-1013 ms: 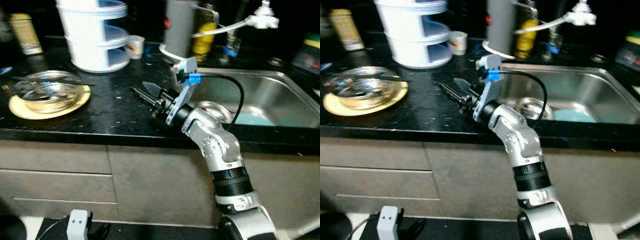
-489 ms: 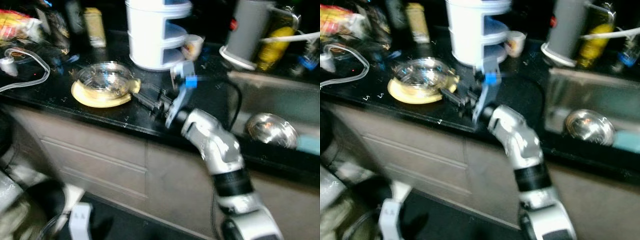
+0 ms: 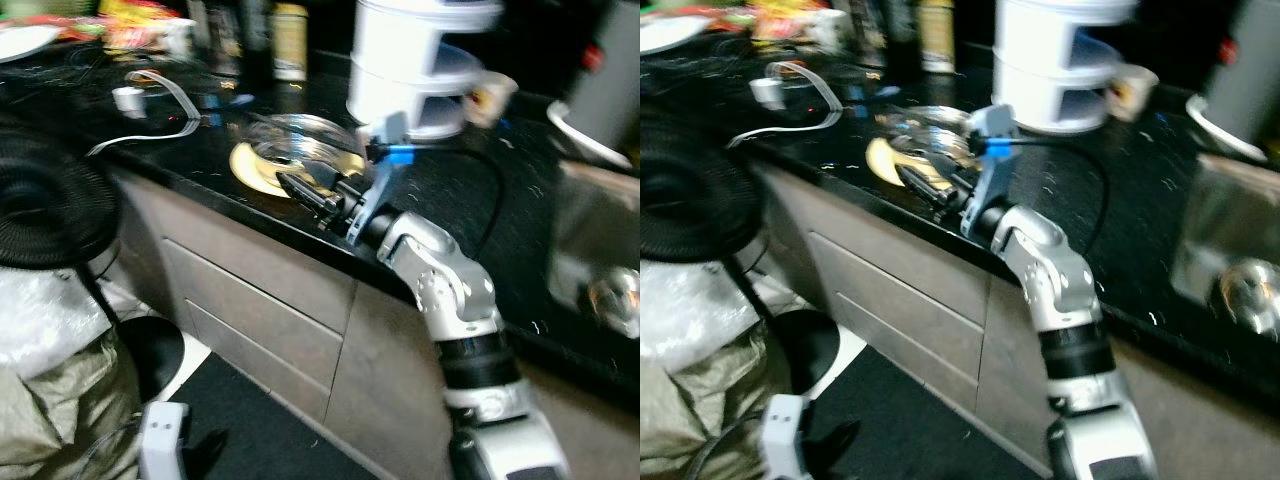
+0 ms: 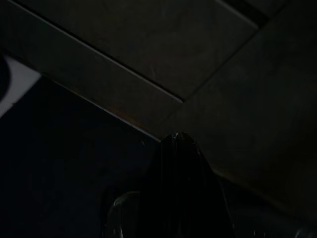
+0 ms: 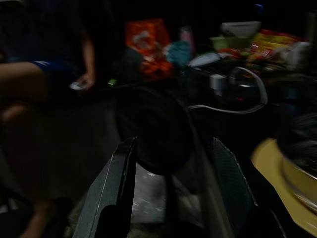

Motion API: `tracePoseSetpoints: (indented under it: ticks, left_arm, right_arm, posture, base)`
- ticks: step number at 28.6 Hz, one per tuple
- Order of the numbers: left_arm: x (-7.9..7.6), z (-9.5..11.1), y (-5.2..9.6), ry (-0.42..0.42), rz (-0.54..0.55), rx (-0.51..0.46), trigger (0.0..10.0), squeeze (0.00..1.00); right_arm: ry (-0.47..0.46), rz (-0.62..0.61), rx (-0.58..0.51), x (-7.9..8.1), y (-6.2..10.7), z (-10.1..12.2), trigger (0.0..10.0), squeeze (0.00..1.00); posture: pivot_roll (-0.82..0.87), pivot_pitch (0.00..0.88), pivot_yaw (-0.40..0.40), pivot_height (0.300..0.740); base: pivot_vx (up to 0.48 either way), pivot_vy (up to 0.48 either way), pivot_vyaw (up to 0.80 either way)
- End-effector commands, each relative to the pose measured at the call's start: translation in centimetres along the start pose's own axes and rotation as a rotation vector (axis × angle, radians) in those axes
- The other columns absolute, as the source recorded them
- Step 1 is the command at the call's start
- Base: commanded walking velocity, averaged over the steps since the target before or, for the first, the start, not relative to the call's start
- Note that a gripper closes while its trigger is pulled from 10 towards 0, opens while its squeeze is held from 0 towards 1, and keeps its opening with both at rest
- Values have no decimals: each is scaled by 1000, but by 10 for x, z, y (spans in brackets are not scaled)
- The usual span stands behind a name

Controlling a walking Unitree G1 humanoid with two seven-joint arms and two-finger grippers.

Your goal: Kitchen organization

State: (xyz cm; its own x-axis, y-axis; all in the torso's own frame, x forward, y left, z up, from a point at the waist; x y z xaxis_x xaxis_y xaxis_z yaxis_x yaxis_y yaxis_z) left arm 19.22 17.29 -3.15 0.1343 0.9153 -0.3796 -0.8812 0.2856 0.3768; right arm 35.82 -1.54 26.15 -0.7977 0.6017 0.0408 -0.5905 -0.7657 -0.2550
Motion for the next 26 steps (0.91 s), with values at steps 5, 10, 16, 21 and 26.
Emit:
tracePoseSetpoints:
  ticks: [5, 10, 16, 21, 26]
  left_arm:
    - [0, -9, 3, -8, -2, 30, 10000, 0]
    - [2, -13, 3, -14, 0, 39, 10000, 0]
    - [2, -16, 4, -17, -3, 45, 10000, 0]
    - [2, -16, 3, -20, -5, 44, 10000, 0]
    - [-1, -13, 3, -26, -13, 37, 10000, 0]
  right_arm:
    - [-1, -8, -37, -4, 5, 7, 10000, 0]
    - [-10, 2, -48, -2, 4, 9, 10000, 0]
    - [-16, 17, -59, 1, 3, 9, 10000, 0]
    - [-23, 30, -73, 3, 3, 11, 10000, 0]
    - [-11, 84, -115, 11, 5, 20, 10000, 0]
  posture:
    - [104, 0, -63, 740]
    - [108, 0, -65, 740]
    - [111, 0, -66, 740]
    - [112, 0, -67, 740]
    - [112, 0, -66, 740]
  base:
    - [0, 0, 0]
    - [300, 0, 0]
    - [273, 0, 0]
    - [271, 0, 0]
    - [273, 0, 568]
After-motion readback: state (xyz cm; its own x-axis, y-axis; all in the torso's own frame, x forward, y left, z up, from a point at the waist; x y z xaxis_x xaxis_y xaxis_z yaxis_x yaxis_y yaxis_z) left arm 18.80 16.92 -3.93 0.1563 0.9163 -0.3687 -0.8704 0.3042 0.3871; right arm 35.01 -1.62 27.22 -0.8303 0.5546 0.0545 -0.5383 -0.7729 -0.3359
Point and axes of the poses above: a point about 5 cm out from each wrist's last joint towards the gripper, its own y axis pointing back from the gripper into the wrist, its own z axis along the axis of the wrist's last joint, x = y × z, the point moved 4 cm from there along -y, pointing out of the wrist towards the gripper, and after that the axes turned 6 degrees about y, right-handed, at the moved point
